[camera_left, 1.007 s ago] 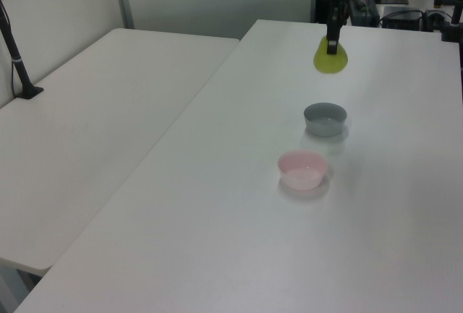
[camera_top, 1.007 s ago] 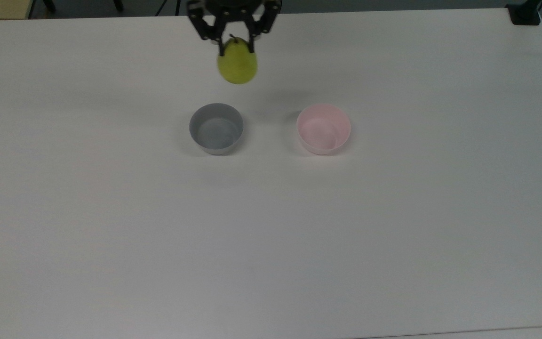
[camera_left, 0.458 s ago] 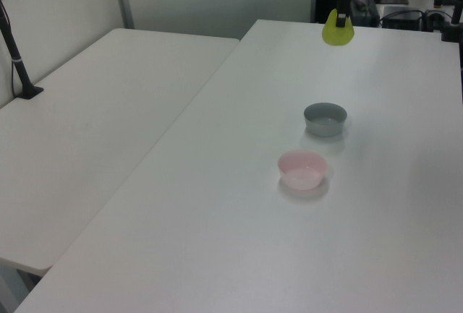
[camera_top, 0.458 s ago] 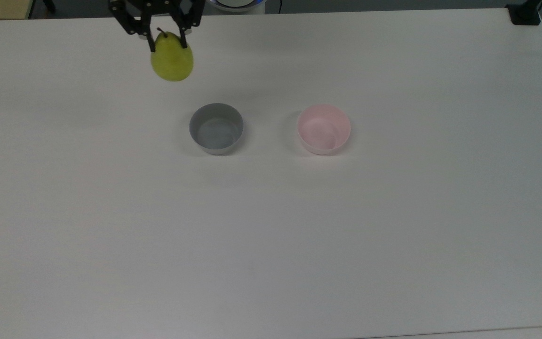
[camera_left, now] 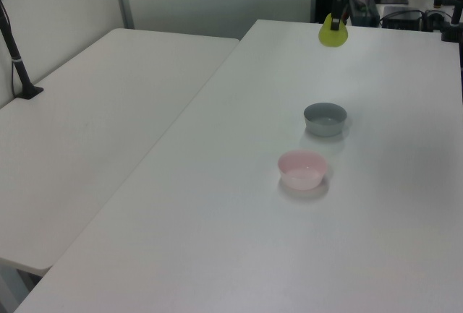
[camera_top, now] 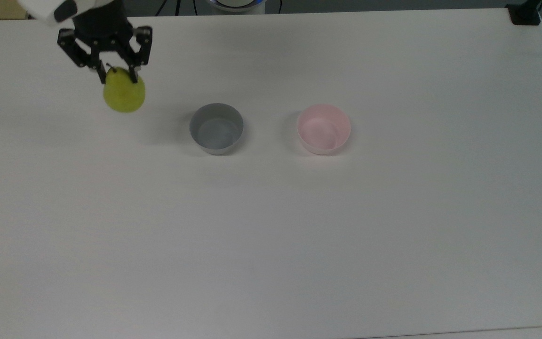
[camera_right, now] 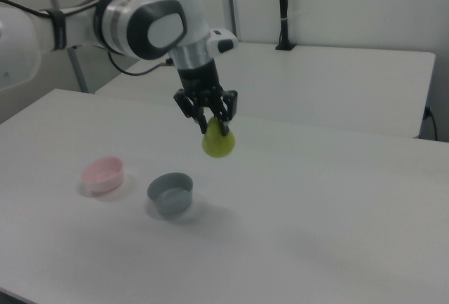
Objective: Pick up a pear from the bowl
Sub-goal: 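Lower the pear onto the table beside the grey bowl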
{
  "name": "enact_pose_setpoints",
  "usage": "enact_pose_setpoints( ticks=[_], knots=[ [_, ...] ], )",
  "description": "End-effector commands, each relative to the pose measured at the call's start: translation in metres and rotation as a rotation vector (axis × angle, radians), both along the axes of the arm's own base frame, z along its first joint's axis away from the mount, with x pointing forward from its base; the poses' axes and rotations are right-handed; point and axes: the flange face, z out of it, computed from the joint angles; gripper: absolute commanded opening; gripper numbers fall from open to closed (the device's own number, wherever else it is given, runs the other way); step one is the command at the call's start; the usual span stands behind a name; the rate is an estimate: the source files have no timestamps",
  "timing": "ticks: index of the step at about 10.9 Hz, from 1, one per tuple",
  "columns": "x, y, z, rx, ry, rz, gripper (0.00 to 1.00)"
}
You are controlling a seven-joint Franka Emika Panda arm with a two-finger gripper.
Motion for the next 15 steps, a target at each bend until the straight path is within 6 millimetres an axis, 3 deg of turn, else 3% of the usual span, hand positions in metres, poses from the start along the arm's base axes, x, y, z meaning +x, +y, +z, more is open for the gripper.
enact_pose_setpoints(
  ticks=[1,3,6,11,12,13,14,15],
  knots=[
    [0.019,-0.027,-0.046,0.023,0.001,-0.004,0.0],
    [0.027,-0.04,-0.08,0.047,0.024,-0.02,0.0],
    [0.037,-0.043,-0.123,0.041,0.058,-0.021,0.0],
    [0.042,-0.04,-0.17,0.037,0.095,-0.006,0.0],
    [0.043,-0.04,-0.17,0.034,0.086,-0.009,0.08],
    [0.043,-0.04,-0.172,0.035,0.089,-0.011,0.5],
    [0.043,-0.039,-0.172,0.035,0.091,-0.015,0.81],
    [0.043,-0.039,-0.17,0.035,0.089,-0.027,1.0]
  ],
)
